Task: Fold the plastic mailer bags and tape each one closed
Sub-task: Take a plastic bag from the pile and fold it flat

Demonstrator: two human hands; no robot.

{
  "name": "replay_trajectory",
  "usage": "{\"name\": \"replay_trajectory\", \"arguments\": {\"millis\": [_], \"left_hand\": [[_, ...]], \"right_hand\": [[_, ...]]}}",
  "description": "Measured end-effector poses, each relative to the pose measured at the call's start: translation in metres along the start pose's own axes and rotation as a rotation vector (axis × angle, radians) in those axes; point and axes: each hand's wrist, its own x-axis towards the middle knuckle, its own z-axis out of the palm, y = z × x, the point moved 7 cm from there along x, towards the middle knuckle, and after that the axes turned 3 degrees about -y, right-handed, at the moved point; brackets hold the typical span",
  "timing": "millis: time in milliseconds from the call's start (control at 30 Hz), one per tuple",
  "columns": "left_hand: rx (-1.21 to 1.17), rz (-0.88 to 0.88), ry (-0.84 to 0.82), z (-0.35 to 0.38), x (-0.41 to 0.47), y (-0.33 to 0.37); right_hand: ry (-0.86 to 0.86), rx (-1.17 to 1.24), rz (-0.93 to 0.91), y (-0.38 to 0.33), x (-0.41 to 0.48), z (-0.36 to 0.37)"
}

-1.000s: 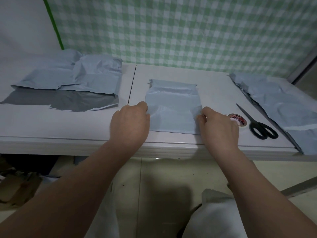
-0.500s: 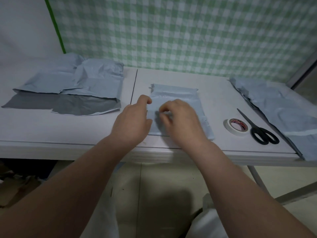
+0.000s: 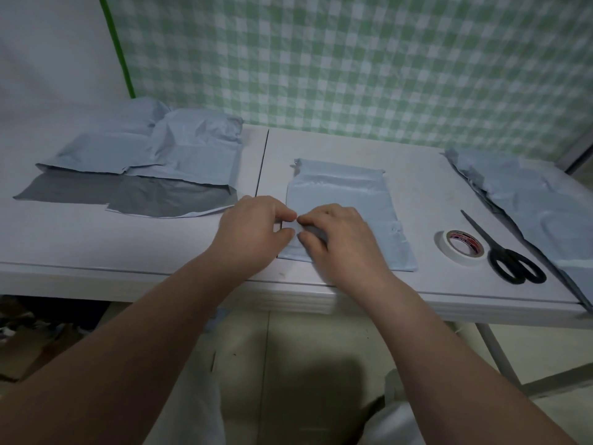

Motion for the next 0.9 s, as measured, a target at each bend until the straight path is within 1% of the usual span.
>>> {"name": "replay_trajectory", "arguments": {"millis": [200,267,300,367,433,467,600,767,833,900], "left_hand": [[0.274,0.038,-0.028,0.002,-0.006,0.006],[0.327,0.036,-0.032,0.002,-0.008,0.004],[0.32,0.04,-0.012,0.0,-0.009,0.003],[0.272,0.143,0.067,-0.006,-0.014,0.007],[0.268,0.258,0.068,-0.004,-0.019,0.009],[0.27,0.276,0.04,-0.001,-0.02,0.008],[0.282,0.293,0.034,0.001,-0.025,0.007],[0.247,0.36,0.106,-0.001,-0.029,0.01],[0.233,0.371,0.119,-0.001,-0.028,0.009],[0.222,0.373,0.129,-0.001,-0.028,0.009]], "right_hand": [[-0.001,-0.012,-0.015,-0.002,0.001,0.003],[-0.012,-0.03,-0.013,-0.001,0.001,0.004],[-0.014,-0.033,-0.014,-0.001,0.001,0.004],[-0.004,-0.029,-0.016,-0.001,0.001,0.004],[0.016,-0.015,-0.017,-0.001,0.001,0.003],[0.025,-0.011,-0.019,0.0,0.001,0.003],[0.055,0.001,-0.025,-0.001,0.0,0.002],[0.075,0.021,-0.003,0.0,-0.002,-0.002],[0.045,0.029,0.013,0.0,0.002,-0.007],[-0.029,-0.022,0.059,0.002,0.01,-0.011]]}}
